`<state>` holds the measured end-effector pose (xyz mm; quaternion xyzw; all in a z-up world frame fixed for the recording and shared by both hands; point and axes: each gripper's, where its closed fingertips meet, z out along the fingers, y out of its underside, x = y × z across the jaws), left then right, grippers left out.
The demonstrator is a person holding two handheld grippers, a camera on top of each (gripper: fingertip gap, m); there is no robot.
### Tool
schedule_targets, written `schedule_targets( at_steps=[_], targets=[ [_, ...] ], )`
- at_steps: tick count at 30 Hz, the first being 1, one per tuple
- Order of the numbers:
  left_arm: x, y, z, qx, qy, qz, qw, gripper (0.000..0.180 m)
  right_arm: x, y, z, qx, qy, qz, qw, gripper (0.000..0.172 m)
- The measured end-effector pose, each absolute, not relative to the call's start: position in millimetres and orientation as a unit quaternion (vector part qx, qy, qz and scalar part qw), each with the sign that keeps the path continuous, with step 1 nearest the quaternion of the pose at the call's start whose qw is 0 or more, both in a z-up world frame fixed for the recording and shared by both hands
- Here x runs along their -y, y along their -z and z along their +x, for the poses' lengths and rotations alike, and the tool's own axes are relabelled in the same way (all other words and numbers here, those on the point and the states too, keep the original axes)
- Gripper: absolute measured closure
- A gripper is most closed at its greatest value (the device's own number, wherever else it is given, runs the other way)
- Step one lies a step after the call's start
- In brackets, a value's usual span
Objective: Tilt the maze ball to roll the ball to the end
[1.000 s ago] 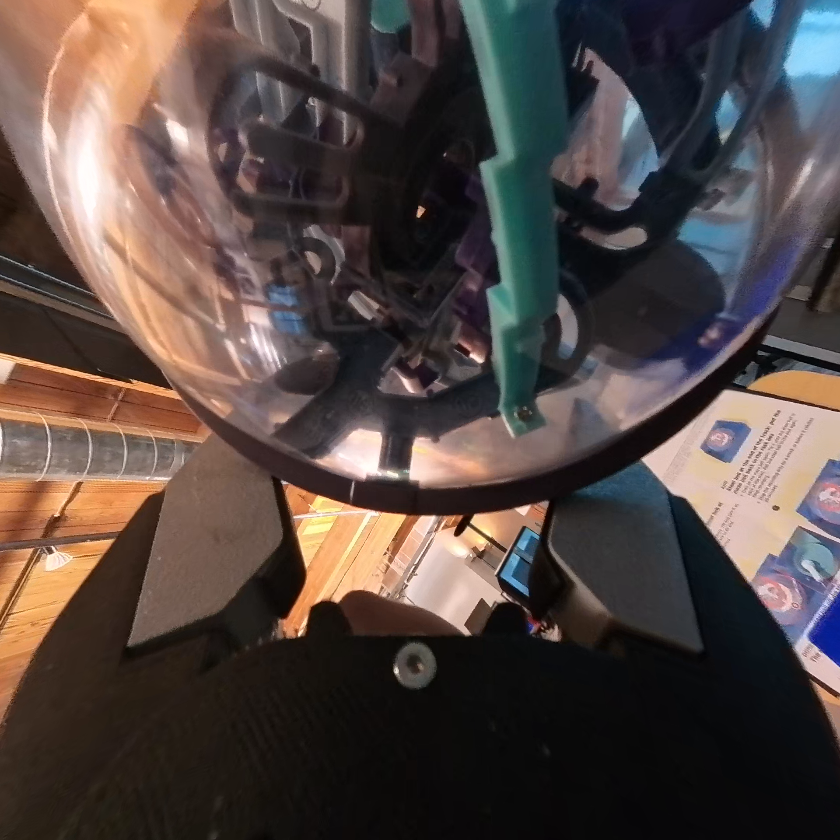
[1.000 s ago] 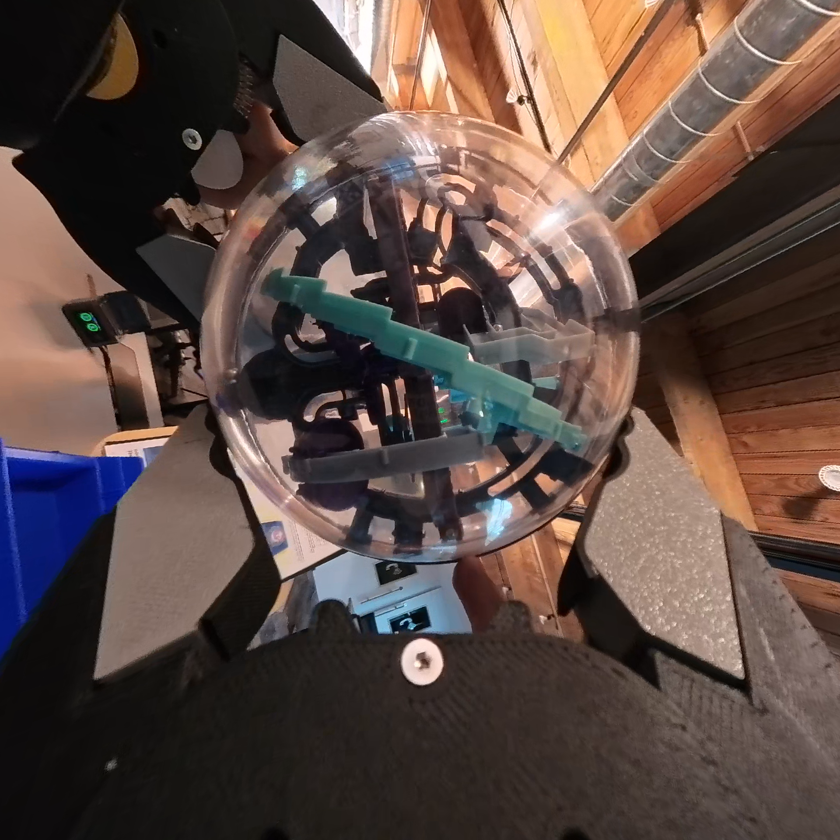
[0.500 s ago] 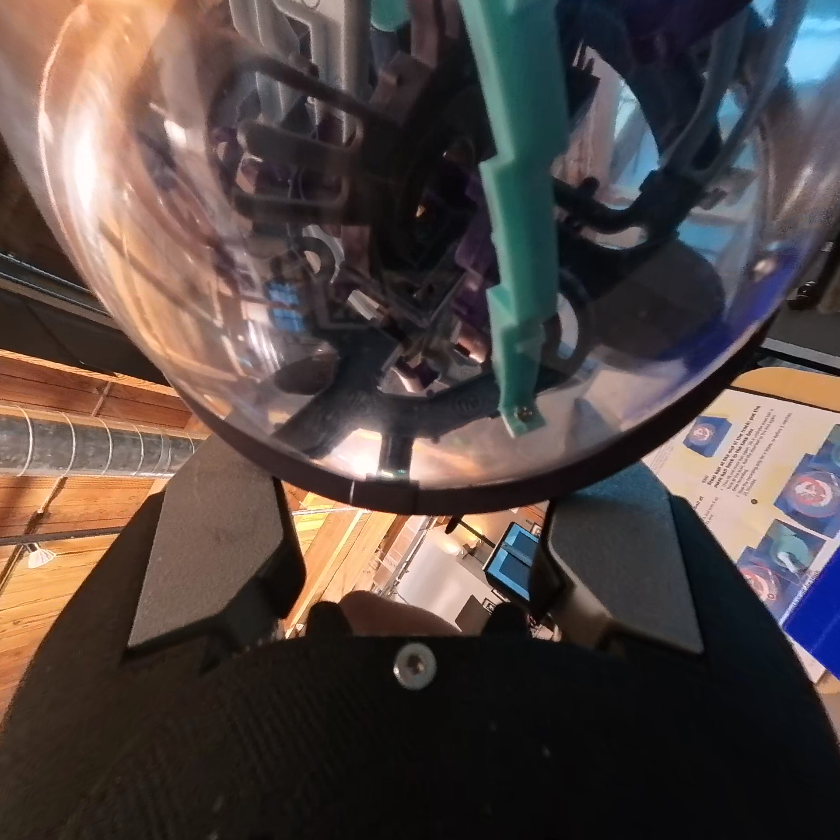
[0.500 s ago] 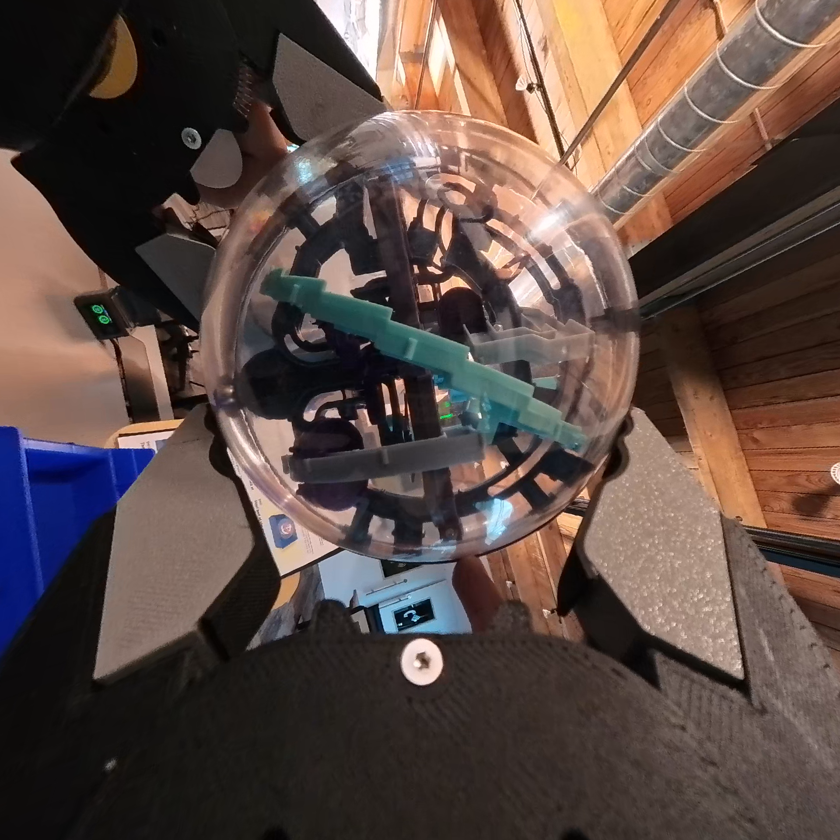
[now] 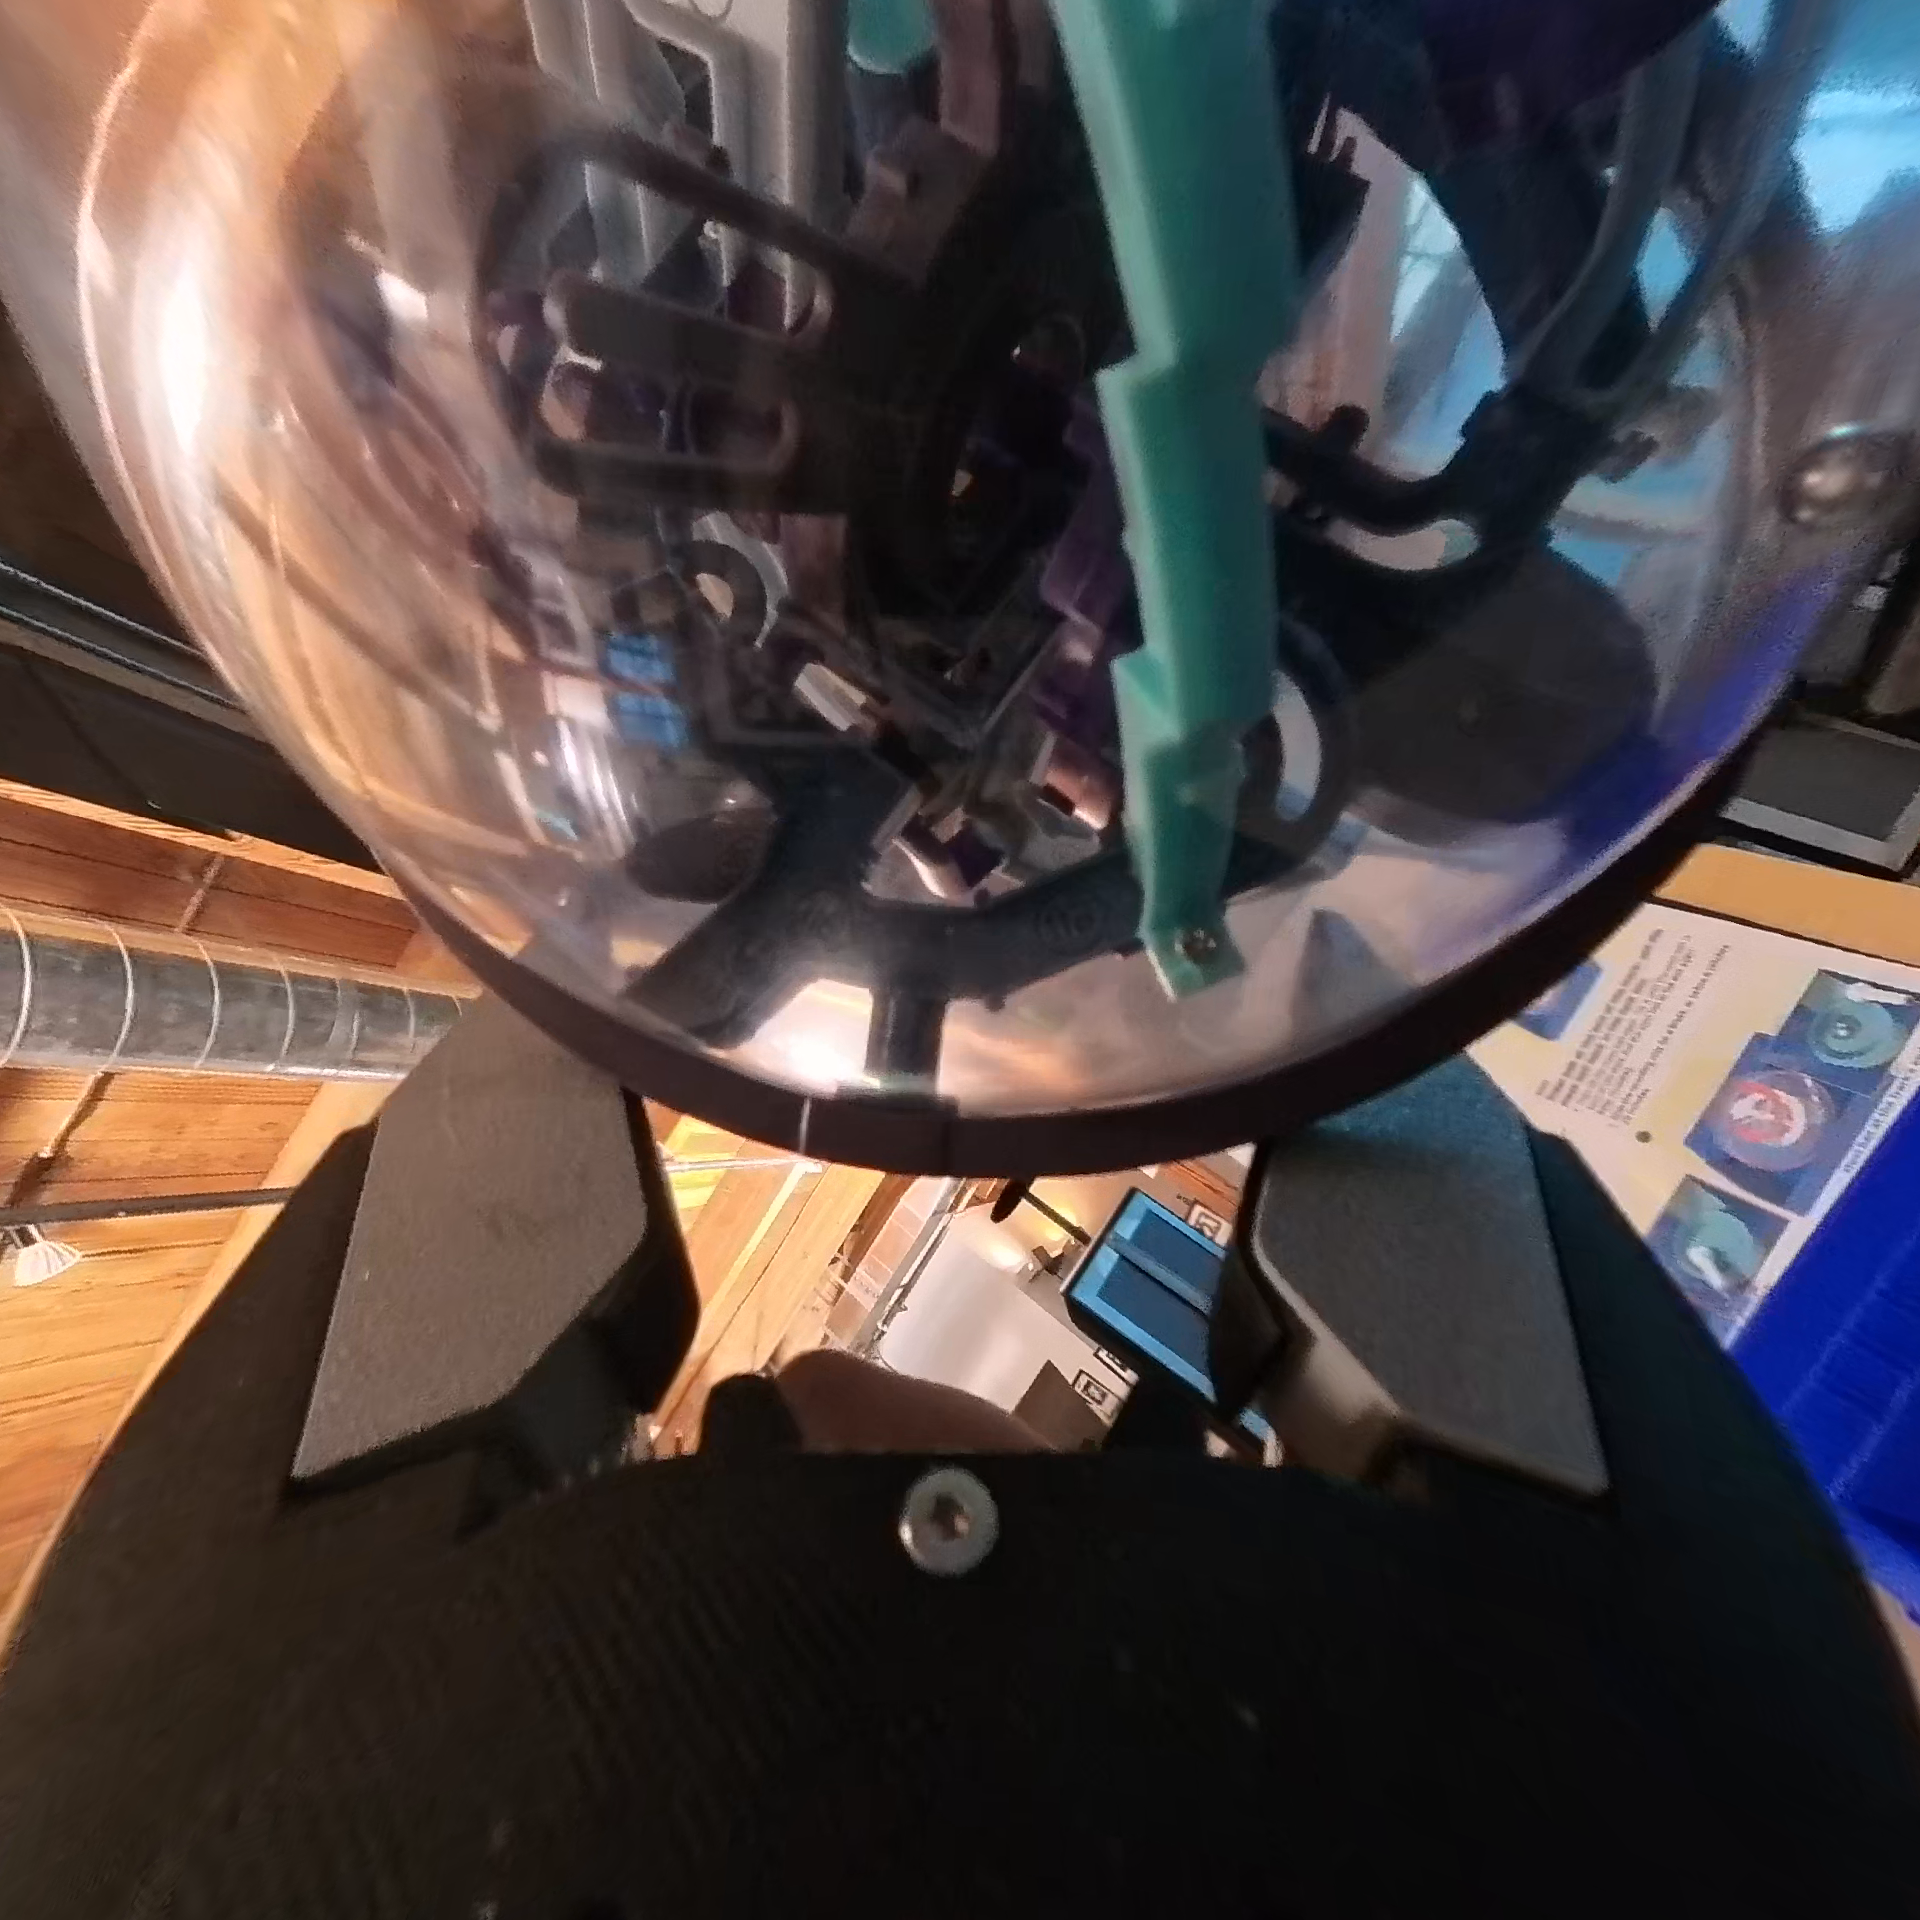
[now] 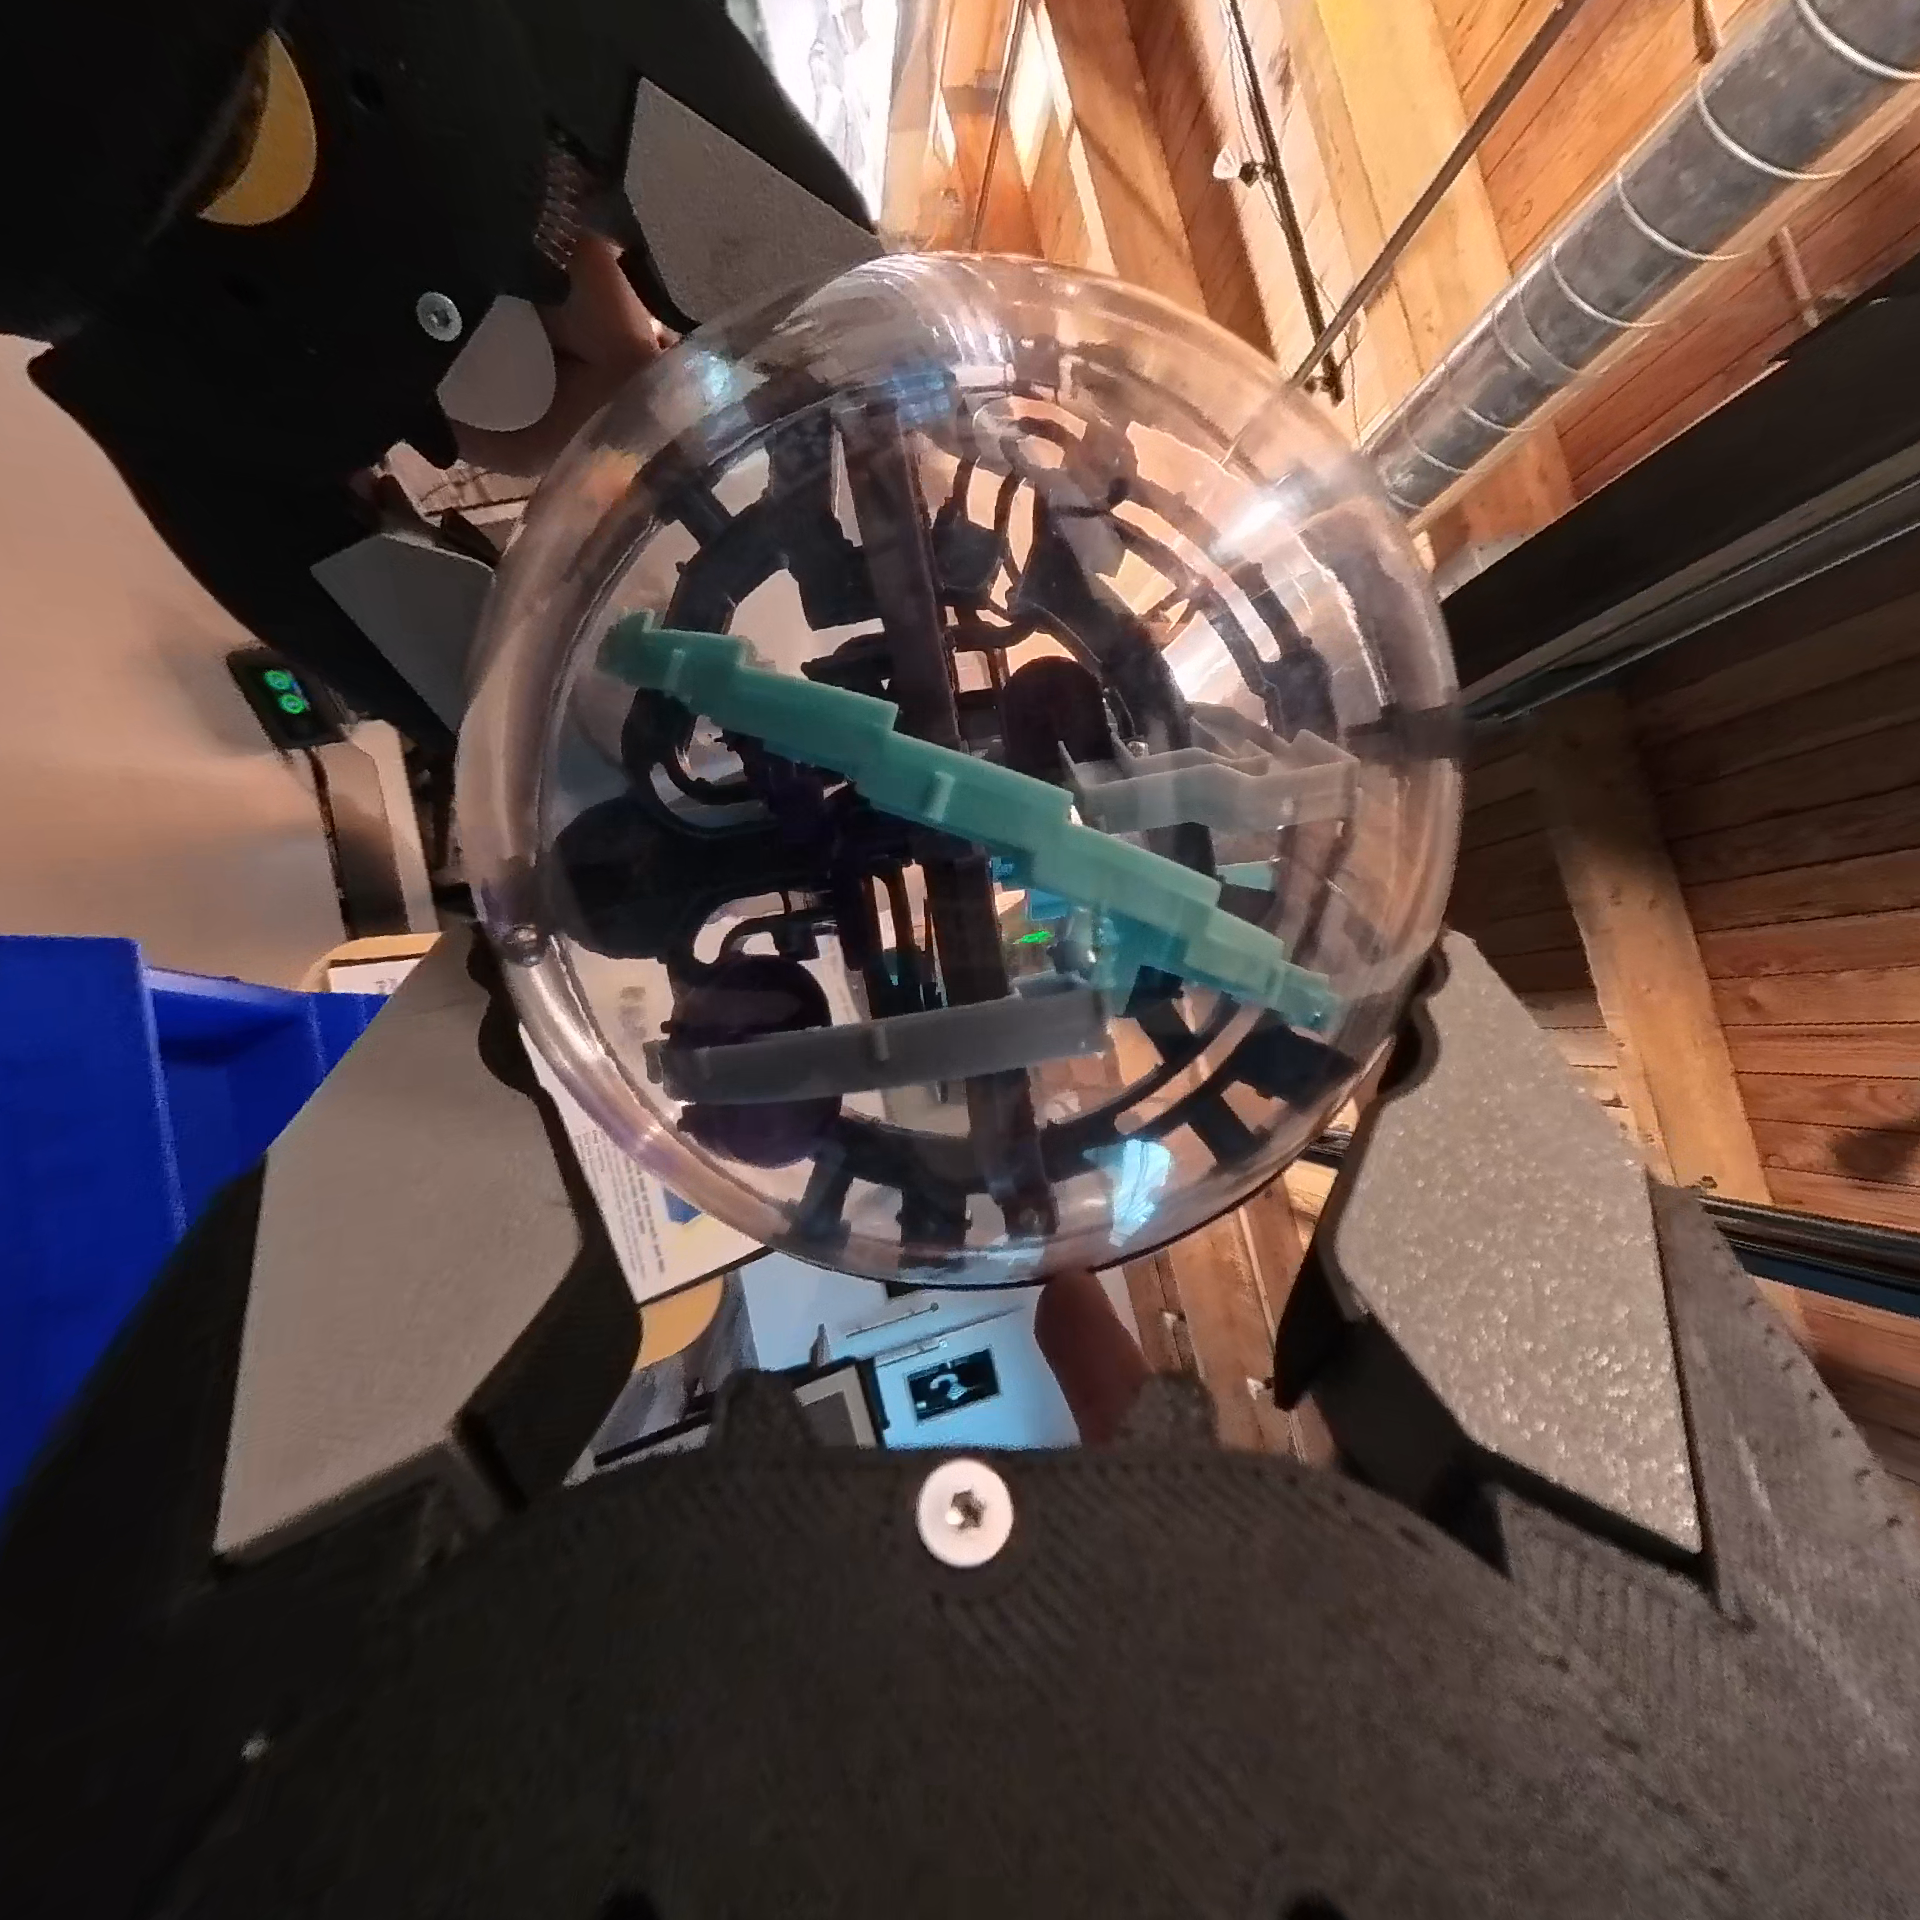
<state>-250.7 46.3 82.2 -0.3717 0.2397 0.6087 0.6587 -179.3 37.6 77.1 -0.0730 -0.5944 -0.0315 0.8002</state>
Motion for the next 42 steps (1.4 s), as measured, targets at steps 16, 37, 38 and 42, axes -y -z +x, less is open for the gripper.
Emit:
schedule_targets(
  at_steps=[16, 37, 38, 42],
  targets=[
    [-52, -31, -250, -0.236, -0.586, -0.405, 0.661, 0.054, -41, -31, -179, 0.617, 0.026, -0.097, 0.781, 0.013],
    [-58, 2, -252, -0.236, -0.567, -0.431, 0.661, 0.054, -47, -1, -179, 0.631, 0.024, -0.12, 0.766, 0.012],
    [-58, 4, -251, -0.235, -0.567, -0.432, 0.661, 0.054, -47, 1, -179, 0.632, 0.024, -0.121, 0.765, 0.012],
    [-58, 15, -251, -0.232, -0.56, -0.442, 0.661, 0.054, -46, 10, -179, 0.639, 0.023, -0.126, 0.759, 0.012]
  ],
)
